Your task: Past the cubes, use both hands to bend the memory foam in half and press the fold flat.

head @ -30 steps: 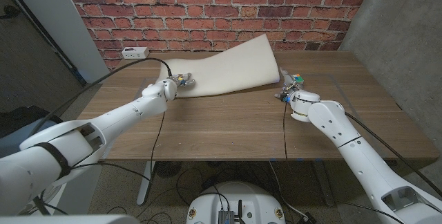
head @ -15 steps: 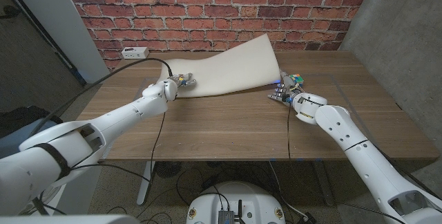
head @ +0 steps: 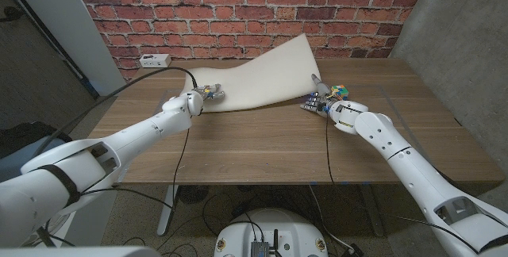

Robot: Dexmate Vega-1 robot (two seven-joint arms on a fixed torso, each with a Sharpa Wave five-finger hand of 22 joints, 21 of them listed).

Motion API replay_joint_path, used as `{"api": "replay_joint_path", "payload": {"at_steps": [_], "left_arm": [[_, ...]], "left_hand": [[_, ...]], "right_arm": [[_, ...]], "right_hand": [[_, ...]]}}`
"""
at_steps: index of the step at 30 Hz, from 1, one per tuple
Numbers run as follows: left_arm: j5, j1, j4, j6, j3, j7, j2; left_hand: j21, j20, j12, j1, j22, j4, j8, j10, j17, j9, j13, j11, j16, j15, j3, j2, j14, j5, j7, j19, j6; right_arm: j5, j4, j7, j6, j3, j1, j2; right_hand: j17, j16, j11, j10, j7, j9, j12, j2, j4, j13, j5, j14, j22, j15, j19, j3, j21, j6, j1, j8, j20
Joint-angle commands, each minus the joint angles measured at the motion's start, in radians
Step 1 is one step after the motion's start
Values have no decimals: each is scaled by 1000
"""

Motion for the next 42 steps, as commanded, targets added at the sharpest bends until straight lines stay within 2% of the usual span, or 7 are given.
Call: {"api": "replay_joint_path", "payload": {"at_steps": [1,7,9,17,24,32,42], "left_arm": [[-9,-6,25,-4,-1,4,-7],[-12,-15,43,-14,3,4,-15],[-12,-18,49,-25,5,5,-15],[-15,-22,61,-15,7,7,-25],[-23,-24,67,-24,8,5,-24],[-24,-27,73,-37,11,3,-23],[-32,-22,66,-40,5,2,-17]], "left_hand": [[4,-11,5,-10,2,-1,8,1,3,2,1,-2,7,0,9,36,7,6,-1,27,-8],[4,-12,5,-11,2,-1,8,0,3,2,1,-2,7,0,10,36,7,7,0,28,-8],[3,-11,5,-12,2,-1,8,0,3,2,1,0,7,2,11,36,7,7,-1,28,-9],[2,-11,5,-15,2,-1,8,-1,3,2,1,0,7,1,14,36,7,7,-1,28,-11],[0,-12,5,-18,2,-1,8,-1,3,2,1,1,7,1,16,36,7,7,-1,29,-12],[-1,-12,6,-21,2,0,8,-1,3,2,1,0,7,1,18,36,7,8,-1,29,-14],[-4,-13,6,-25,2,0,8,-2,3,2,1,1,7,2,22,36,6,8,1,28,-15]], "right_arm": [[-37,154,76,35,-62,98,48],[-67,217,108,21,-96,145,72],[-79,236,112,26,-103,156,84],[-111,300,118,139,-90,159,160],[-161,327,23,263,-77,139,241],[-299,368,-67,448,-102,129,309],[-603,394,-220,486,-219,169,295]], "right_hand": [[-2,2,2,-13,76,1,-5,-10,-12,2,5,-22,0,11,-2,2,-2,-12,12,0,-13],[-6,4,2,-25,73,1,-8,-20,-39,2,12,-31,0,8,-11,12,-2,-33,53,2,-9],[-9,11,1,-23,72,3,-5,-27,-64,2,22,-16,1,2,4,28,7,-44,109,8,-5],[-11,53,-21,65,51,8,43,-32,-78,1,52,167,3,-74,220,76,66,23,273,27,-40],[14,128,-81,315,3,15,156,21,-76,-5,65,443,8,-201,409,162,112,240,495,75,-139],[170,321,-134,637,-58,14,327,88,-47,25,10,787,33,-329,502,256,182,573,618,143,-203],[273,384,-147,760,-77,8,388,104,-30,37,-1,874,57,-364,520,380,246,724,707,153,-228]]}}
